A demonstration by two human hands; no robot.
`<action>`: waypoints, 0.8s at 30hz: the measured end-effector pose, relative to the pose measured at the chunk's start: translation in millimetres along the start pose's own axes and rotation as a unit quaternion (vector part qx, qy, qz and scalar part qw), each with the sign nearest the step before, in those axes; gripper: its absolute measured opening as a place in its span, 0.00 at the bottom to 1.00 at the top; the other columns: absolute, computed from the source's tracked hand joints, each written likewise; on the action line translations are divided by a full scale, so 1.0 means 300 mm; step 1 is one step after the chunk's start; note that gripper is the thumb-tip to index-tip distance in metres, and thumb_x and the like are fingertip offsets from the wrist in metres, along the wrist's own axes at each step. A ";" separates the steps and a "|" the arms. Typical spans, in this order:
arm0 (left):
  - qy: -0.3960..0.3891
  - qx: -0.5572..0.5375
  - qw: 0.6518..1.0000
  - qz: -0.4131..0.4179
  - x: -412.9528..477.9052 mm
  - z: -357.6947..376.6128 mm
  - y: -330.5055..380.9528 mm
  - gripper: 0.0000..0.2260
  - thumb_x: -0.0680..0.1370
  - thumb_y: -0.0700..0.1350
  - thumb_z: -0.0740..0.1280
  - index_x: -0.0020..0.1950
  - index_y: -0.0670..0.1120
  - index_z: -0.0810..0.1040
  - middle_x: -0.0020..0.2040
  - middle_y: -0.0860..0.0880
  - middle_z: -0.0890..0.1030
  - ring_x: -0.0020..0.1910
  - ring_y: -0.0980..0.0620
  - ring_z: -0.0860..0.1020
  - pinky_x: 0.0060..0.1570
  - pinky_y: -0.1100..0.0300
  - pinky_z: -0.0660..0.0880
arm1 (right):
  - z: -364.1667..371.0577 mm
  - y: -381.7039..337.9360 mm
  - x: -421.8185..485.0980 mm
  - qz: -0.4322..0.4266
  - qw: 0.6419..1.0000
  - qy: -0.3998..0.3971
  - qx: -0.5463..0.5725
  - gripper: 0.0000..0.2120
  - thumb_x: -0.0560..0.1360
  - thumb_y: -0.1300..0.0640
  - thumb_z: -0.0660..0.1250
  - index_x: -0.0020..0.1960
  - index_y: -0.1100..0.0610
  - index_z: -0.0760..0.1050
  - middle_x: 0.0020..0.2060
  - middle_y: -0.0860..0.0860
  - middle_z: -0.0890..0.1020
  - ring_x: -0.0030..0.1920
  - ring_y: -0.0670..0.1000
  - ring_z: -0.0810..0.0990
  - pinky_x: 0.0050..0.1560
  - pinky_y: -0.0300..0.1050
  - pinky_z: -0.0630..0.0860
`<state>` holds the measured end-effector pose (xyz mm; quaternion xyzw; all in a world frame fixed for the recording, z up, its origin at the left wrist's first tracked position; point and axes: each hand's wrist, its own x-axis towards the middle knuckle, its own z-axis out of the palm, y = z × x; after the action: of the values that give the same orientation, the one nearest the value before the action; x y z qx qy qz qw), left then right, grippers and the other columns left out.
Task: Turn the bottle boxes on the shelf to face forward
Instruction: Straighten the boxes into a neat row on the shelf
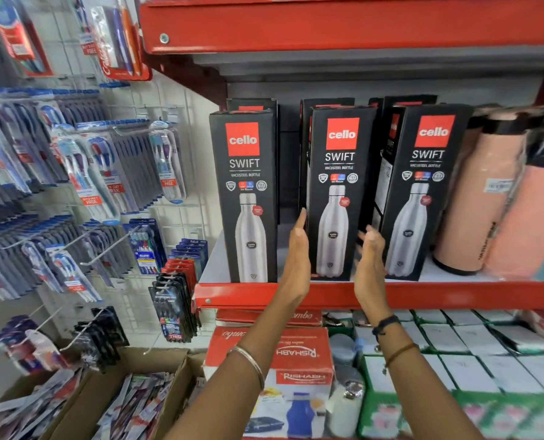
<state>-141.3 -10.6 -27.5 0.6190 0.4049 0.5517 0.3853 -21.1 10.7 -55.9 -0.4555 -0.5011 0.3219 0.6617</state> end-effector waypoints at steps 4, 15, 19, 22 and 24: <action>-0.014 -0.027 0.999 -0.015 -0.025 0.014 0.028 0.25 0.81 0.55 0.38 0.78 0.53 0.52 0.70 0.69 0.53 0.72 0.67 0.51 0.77 0.47 0.49 | -0.023 -0.002 0.007 0.027 0.999 -0.015 0.023 0.29 0.78 0.37 0.45 0.72 0.50 0.66 0.73 0.52 0.69 0.72 0.52 0.66 0.74 0.57 0.61; -0.006 -0.012 1.000 0.005 -0.101 0.003 0.032 0.36 0.65 0.79 0.42 0.70 0.68 0.53 0.67 0.76 0.54 0.74 0.63 0.51 0.77 0.47 0.48 | -0.088 -0.021 -0.062 0.033 0.995 -0.064 0.070 0.26 0.79 0.39 0.47 0.68 0.50 0.70 0.67 0.54 0.74 0.63 0.50 0.73 0.63 0.47 0.68; 0.018 -0.011 1.000 0.007 -0.108 0.018 0.012 0.29 0.74 0.71 0.40 0.74 0.65 0.50 0.75 0.66 0.51 0.77 0.62 0.50 0.77 0.43 0.48 | -0.098 -0.036 -0.062 0.038 0.995 -0.080 0.053 0.30 0.74 0.34 0.47 0.67 0.47 0.72 0.65 0.54 0.76 0.63 0.52 0.76 0.67 0.52 0.70; 0.103 0.013 0.992 0.073 -0.115 0.067 0.007 0.35 0.70 0.76 0.45 0.74 0.61 0.56 0.78 0.59 0.55 0.77 0.63 0.53 0.78 0.47 0.50 | -0.123 -0.048 -0.061 0.007 0.997 -0.064 0.045 0.27 0.75 0.34 0.46 0.64 0.44 0.72 0.65 0.50 0.77 0.62 0.46 0.76 0.67 0.50 0.71; 0.142 0.008 0.980 0.142 -0.127 0.122 0.026 0.33 0.72 0.74 0.48 0.72 0.59 0.60 0.77 0.57 0.59 0.77 0.57 0.56 0.77 0.47 0.53 | -0.154 -0.055 -0.060 -0.041 0.997 -0.019 0.062 0.30 0.75 0.35 0.46 0.65 0.48 0.73 0.65 0.49 0.77 0.63 0.45 0.76 0.65 0.42 0.71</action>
<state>-106.6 -49.8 -38.0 0.5886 0.3685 0.6795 0.2366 17.3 -24.4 -51.1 -0.3863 -0.5109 0.3338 0.6916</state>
